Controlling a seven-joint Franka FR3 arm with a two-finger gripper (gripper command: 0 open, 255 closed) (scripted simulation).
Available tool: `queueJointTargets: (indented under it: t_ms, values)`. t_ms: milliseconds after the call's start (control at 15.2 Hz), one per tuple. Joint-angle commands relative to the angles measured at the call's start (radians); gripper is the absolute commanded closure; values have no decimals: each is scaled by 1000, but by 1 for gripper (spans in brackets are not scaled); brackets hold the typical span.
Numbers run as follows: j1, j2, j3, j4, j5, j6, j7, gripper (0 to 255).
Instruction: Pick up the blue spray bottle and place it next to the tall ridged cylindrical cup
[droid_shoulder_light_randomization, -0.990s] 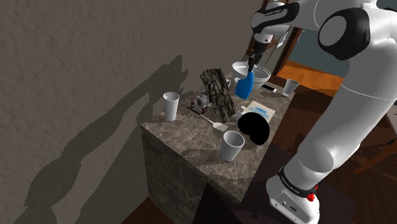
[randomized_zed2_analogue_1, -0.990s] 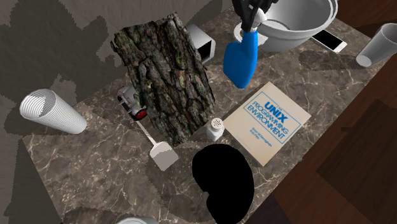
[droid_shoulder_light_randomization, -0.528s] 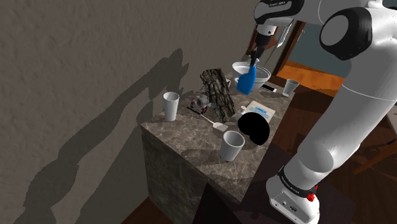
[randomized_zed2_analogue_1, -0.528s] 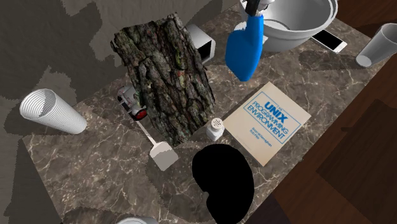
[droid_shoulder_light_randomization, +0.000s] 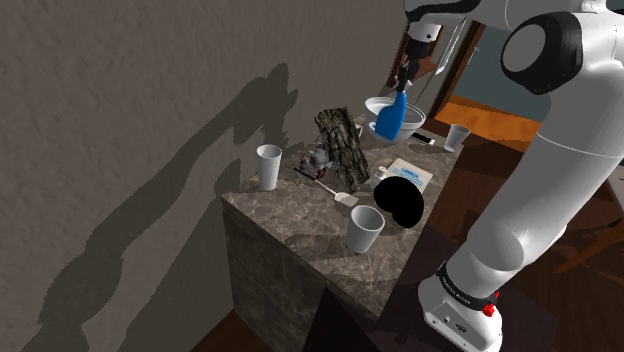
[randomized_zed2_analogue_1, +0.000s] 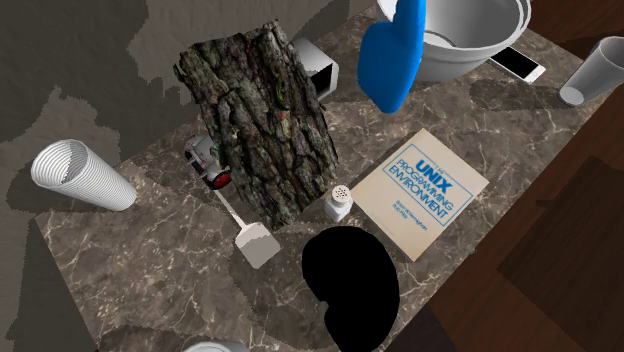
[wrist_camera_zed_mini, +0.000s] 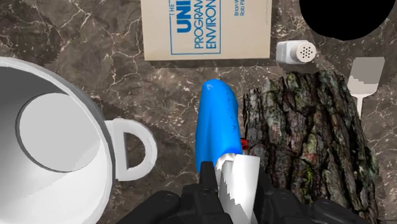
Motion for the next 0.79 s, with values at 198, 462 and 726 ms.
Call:
queueJointTargets:
  t_ms: [198, 462, 726]
  values:
    - [-4, 9, -2, 80, 3, -72, -2, 255]
    - [-10, 24, -4, 154, 10, -132, -5, 255]
    - [-18, 45, -6, 236, 19, -194, -9, 255]
